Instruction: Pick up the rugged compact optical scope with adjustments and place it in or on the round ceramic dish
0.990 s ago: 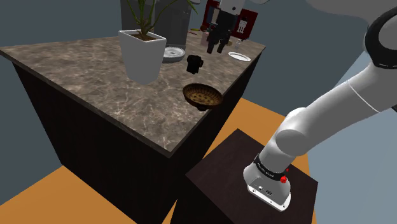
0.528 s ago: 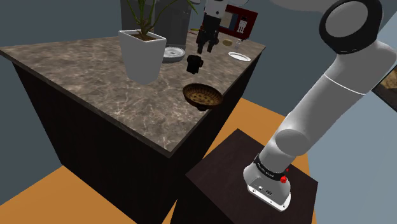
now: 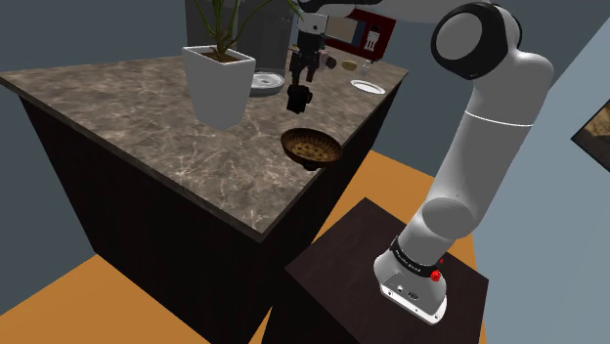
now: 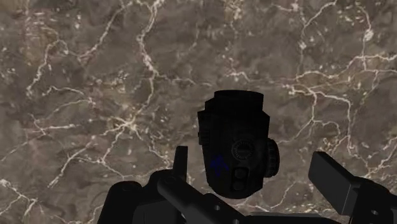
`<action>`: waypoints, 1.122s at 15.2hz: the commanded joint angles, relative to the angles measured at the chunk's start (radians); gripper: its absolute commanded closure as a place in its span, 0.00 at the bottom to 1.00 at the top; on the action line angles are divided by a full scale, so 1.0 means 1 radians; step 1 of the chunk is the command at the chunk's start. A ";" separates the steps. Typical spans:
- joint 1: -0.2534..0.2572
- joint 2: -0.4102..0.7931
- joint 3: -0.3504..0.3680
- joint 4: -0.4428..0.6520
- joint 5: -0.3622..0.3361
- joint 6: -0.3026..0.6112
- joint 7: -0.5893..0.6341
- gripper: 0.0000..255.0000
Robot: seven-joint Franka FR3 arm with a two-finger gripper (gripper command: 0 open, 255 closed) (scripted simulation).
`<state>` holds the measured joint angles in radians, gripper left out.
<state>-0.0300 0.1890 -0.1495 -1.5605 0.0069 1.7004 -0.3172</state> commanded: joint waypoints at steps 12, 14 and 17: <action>-0.001 0.001 -0.001 -0.086 -0.001 0.086 -0.003 0.00; -0.001 0.001 -0.001 -0.086 -0.001 0.086 -0.003 1.00; -0.001 0.001 -0.001 -0.086 -0.001 0.086 -0.003 1.00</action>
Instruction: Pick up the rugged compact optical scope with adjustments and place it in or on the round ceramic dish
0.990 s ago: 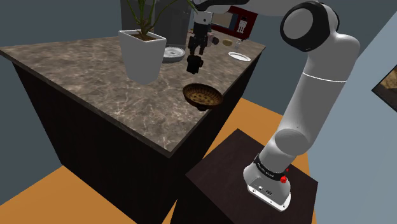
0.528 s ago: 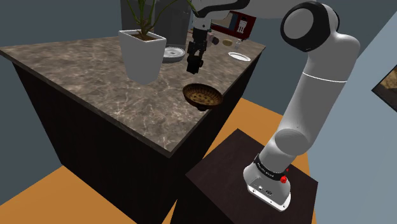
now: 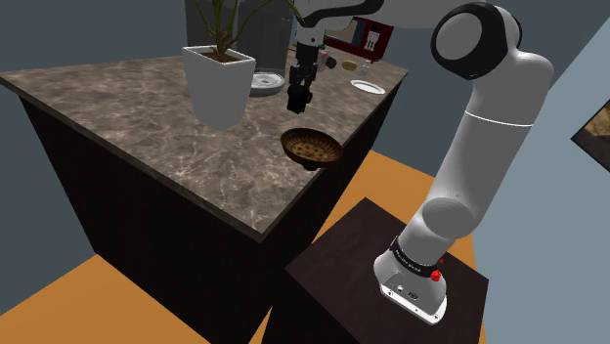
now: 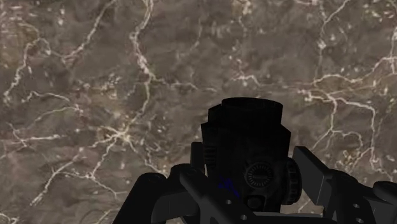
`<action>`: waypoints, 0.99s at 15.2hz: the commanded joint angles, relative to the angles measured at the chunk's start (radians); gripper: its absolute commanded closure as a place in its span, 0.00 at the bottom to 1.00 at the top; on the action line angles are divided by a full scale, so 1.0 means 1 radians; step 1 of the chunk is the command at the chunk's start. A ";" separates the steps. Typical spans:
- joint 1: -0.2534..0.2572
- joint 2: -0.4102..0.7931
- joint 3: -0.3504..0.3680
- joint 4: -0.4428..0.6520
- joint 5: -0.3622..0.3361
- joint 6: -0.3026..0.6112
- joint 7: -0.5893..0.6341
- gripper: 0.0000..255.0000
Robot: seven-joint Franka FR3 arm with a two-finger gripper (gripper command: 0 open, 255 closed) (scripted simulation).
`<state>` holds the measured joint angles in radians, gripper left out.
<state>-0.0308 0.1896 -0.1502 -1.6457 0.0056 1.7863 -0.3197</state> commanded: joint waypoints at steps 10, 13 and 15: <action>0.000 -0.002 0.000 0.051 0.000 -0.053 -0.001 1.00; -0.001 -0.001 -0.001 0.093 0.000 -0.094 -0.001 1.00; -0.001 0.002 -0.001 0.123 0.000 -0.121 -0.002 1.00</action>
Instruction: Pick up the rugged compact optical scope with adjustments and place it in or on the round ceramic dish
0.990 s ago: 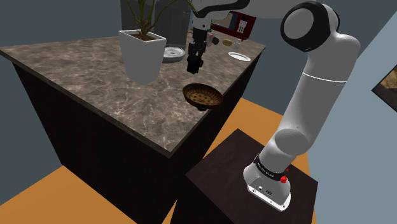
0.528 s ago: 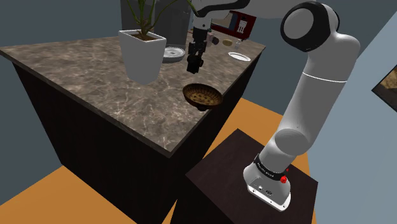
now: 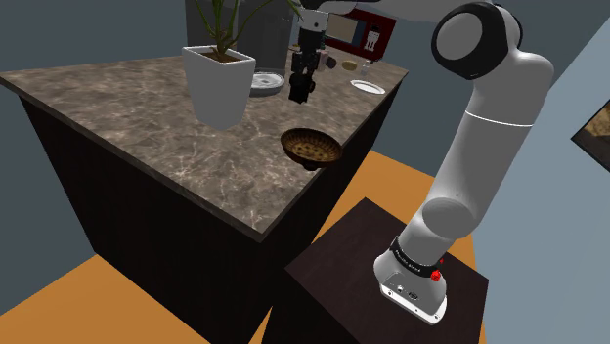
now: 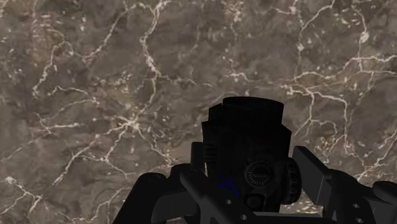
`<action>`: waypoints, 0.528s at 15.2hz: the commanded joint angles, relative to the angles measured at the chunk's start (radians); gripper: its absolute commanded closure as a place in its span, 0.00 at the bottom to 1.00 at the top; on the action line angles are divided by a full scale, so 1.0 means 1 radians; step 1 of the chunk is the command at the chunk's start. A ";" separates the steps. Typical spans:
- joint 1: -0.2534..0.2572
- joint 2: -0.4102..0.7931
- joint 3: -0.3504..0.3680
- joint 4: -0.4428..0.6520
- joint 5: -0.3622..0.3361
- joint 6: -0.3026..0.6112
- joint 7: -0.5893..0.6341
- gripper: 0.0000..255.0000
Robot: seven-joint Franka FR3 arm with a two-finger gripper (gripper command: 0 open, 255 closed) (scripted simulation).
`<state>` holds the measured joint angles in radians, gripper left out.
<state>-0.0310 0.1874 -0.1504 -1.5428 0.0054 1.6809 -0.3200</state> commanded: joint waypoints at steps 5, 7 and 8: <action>-0.003 0.014 -0.001 0.101 0.002 -0.087 -0.003 1.00; -0.004 0.020 -0.002 0.137 0.003 -0.117 -0.004 1.00; -0.004 0.024 -0.002 0.155 0.004 -0.132 -0.005 1.00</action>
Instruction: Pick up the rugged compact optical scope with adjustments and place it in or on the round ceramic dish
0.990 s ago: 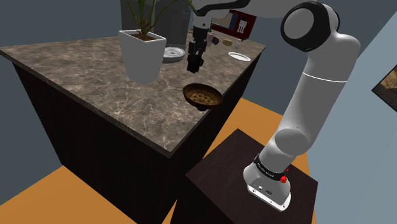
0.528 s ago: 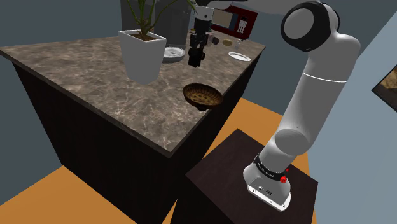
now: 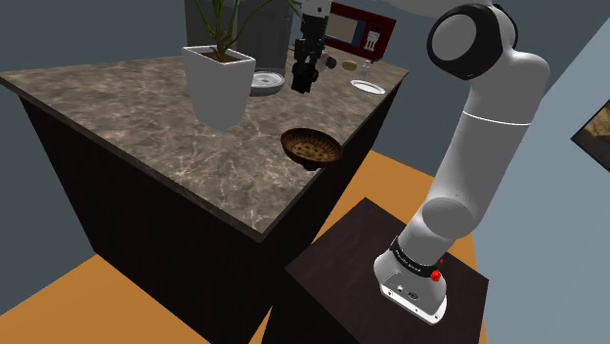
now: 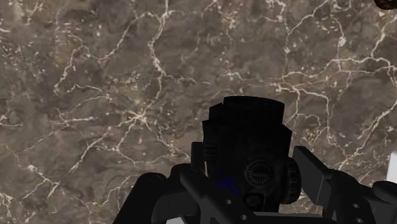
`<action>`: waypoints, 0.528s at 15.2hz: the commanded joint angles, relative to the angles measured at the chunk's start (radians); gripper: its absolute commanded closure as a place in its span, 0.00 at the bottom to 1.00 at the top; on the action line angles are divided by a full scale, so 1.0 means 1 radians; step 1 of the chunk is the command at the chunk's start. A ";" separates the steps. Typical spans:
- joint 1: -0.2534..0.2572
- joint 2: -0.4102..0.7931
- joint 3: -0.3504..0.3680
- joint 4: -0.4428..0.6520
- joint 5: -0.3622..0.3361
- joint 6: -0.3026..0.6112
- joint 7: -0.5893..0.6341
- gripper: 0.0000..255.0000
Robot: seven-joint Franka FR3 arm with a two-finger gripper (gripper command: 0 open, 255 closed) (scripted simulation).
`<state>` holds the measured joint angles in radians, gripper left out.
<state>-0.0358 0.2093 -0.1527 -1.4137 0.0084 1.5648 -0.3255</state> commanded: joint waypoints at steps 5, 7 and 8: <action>-0.003 0.025 -0.001 0.128 0.004 -0.094 -0.002 1.00; 0.008 -0.014 0.004 0.087 -0.002 -0.092 0.013 1.00; 0.020 -0.056 0.010 0.033 -0.008 -0.080 0.028 1.00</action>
<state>-0.0259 0.1846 -0.1479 -1.3497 0.0047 1.4844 -0.3113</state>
